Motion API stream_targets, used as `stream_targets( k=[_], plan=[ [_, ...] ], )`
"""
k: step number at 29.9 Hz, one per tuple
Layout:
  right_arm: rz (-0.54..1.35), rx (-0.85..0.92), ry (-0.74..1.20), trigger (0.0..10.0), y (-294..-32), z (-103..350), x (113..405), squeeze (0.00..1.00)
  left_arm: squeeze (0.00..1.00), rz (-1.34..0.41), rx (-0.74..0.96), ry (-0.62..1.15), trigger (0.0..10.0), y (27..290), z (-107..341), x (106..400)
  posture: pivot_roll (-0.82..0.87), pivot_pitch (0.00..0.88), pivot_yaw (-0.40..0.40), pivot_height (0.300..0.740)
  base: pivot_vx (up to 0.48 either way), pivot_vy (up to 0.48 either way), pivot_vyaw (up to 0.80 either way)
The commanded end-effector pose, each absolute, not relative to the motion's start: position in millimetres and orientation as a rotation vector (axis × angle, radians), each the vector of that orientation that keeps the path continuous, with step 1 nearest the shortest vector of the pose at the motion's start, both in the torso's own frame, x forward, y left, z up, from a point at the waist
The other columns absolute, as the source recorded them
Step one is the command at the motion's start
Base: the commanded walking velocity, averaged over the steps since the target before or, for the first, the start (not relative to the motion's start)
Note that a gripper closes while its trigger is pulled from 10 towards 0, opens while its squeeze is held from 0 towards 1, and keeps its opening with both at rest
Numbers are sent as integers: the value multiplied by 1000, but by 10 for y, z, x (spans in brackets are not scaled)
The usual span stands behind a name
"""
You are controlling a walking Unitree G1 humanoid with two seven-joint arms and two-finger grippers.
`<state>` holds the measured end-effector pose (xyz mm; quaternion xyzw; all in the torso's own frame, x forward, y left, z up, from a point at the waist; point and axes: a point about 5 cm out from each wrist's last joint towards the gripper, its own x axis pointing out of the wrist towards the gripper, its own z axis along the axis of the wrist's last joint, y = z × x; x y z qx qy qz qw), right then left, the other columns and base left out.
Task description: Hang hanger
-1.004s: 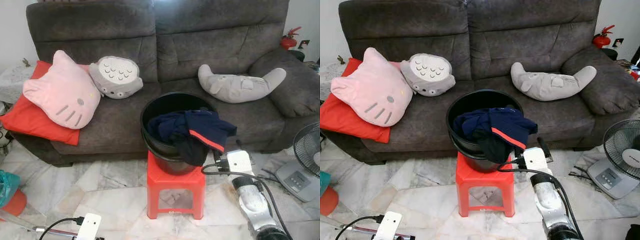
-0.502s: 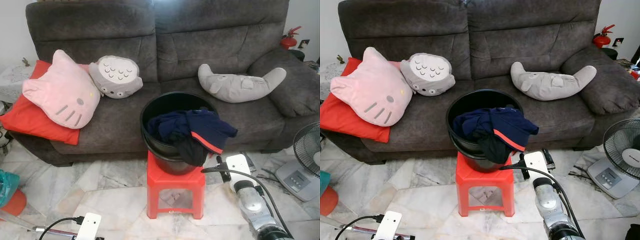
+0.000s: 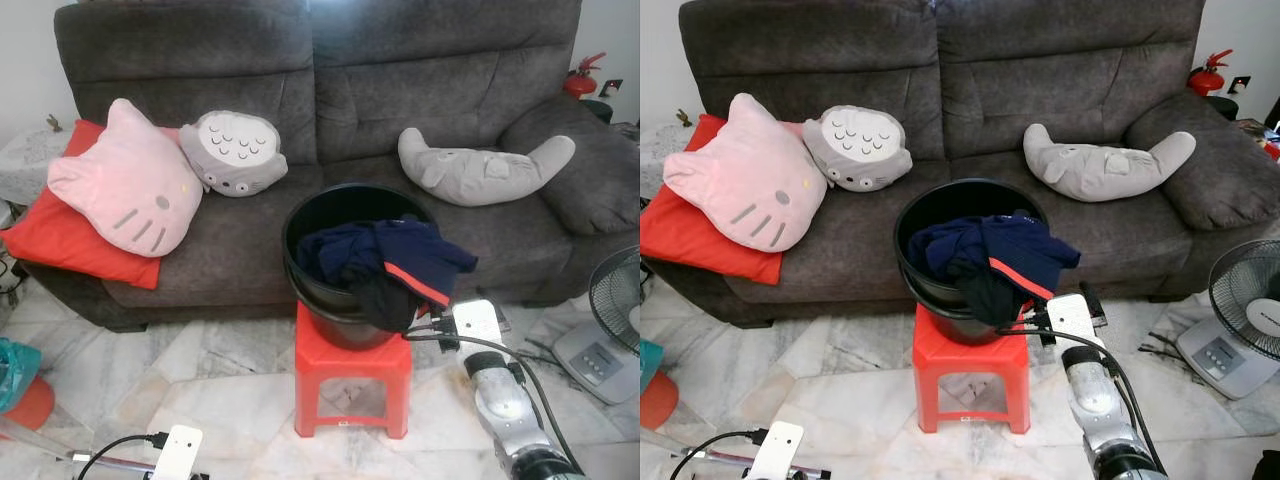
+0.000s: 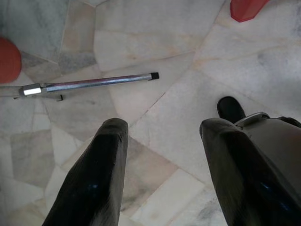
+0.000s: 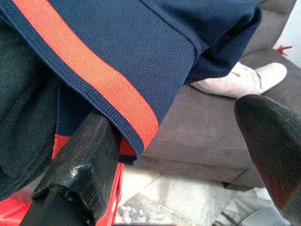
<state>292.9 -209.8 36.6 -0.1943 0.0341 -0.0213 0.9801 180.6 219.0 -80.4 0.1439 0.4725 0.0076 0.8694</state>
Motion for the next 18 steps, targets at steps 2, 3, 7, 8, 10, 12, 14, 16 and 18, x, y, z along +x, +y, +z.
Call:
stream_targets(
  k=[2, 3, 7, 8, 10, 12, 14, 16, 18],
  plan=[
    [-52, -404, 31, 10000, -2086, 424, 2960, 0, 0, 17, 331, 988, 10000, 2234, -801, 1792, -174, 0, 77, 740, 0, 0, 0],
    [-52, -404, 31, 10000, -2086, 424, 2960, 0, 0, 17, 331, 988, 10000, 2234, -801, 1792, -174, 0, 77, 740, 0, 0, 0],
    [-50, -417, 43, 10000, -2093, 413, 2960, 0, 0, 18, 331, 987, 10000, 2234, -800, 1793, -173, 0, 76, 740, 0, 0, 0],
    [-57, -428, 70, 10000, -2109, 384, 2956, 0, 0, 18, 331, 986, 10000, 2234, -800, 1794, -171, 0, 75, 740, 0, 0, 0],
    [-57, -428, 70, 10000, -2109, 384, 2956, 0, 0, 18, 331, 986, 10000, 2234, -800, 1794, -171, 0, 75, 740, 0, 0, 0],
    [-65, -438, 89, 10000, -2124, 371, 2962, 0, 0, 19, 331, 985, 10000, 2234, -799, 1796, -173, 0, 77, 740, 0, 0, 0],
    [-66, -446, 88, 10000, -2126, 387, 2985, 0, 0, 19, 331, 985, 10000, 2234, -798, 1797, -173, 0, 77, 740, 0, 0, 0],
    [-63, -448, 87, 10000, -2124, 400, 3002, 0, 0, 18, 333, 985, 10000, 2234, -797, 1798, -173, 0, 77, 740, 0, 0, 0],
    [-56, -457, 92, 10000, -2113, 414, 3033, 0, 0, 19, 334, 984, 10000, 2234, -797, 1799, -171, 0, 78, 740, 0, 0, 0]
  ],
)
